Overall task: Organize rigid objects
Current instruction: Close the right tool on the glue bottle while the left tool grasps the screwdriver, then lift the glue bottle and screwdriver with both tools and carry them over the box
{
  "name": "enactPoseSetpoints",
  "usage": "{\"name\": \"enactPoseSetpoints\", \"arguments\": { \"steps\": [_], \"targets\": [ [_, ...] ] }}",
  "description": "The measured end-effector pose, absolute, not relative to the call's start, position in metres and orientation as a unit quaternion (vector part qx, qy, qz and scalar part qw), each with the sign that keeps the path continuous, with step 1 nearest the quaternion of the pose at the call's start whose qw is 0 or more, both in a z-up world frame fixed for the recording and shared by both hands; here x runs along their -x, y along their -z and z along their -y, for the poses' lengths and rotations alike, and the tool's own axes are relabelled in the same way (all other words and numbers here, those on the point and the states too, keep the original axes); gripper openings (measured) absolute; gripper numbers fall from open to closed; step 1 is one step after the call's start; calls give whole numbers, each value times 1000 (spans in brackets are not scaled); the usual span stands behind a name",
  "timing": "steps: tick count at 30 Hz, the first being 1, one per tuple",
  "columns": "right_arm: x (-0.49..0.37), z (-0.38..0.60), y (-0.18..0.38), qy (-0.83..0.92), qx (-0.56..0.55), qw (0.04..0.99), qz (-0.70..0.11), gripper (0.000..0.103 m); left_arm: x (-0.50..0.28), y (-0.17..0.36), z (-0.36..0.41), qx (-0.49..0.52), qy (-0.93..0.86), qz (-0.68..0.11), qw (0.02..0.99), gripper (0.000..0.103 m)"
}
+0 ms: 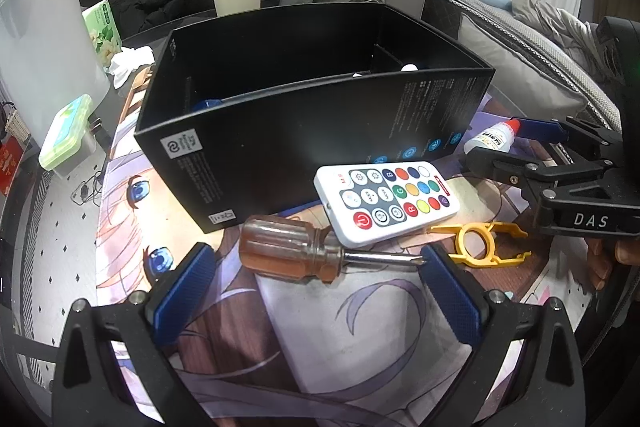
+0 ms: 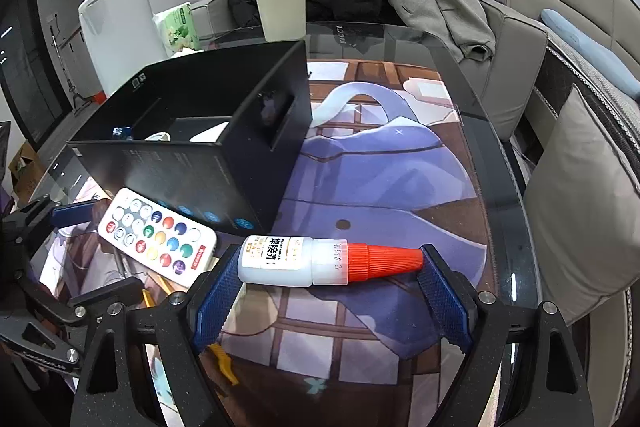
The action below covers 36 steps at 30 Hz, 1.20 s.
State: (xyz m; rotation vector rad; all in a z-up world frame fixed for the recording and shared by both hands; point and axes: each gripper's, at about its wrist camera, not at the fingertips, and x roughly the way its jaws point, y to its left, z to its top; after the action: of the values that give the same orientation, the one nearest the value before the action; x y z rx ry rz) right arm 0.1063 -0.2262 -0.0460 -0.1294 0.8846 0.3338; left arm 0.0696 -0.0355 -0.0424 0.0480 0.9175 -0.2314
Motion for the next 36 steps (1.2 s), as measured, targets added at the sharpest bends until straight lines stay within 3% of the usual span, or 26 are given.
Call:
{"name": "enactPoseSetpoints", "arguments": {
  "steps": [5, 36],
  "targets": [
    [-104, 224, 42, -168, 65, 891, -416, 87, -66, 40, 36, -28, 115, -429, 895, 85],
    [-78, 231, -3, -202, 41, 922, -328, 87, -38, -4, 21, -7, 117, -358, 927, 85]
  ]
}}
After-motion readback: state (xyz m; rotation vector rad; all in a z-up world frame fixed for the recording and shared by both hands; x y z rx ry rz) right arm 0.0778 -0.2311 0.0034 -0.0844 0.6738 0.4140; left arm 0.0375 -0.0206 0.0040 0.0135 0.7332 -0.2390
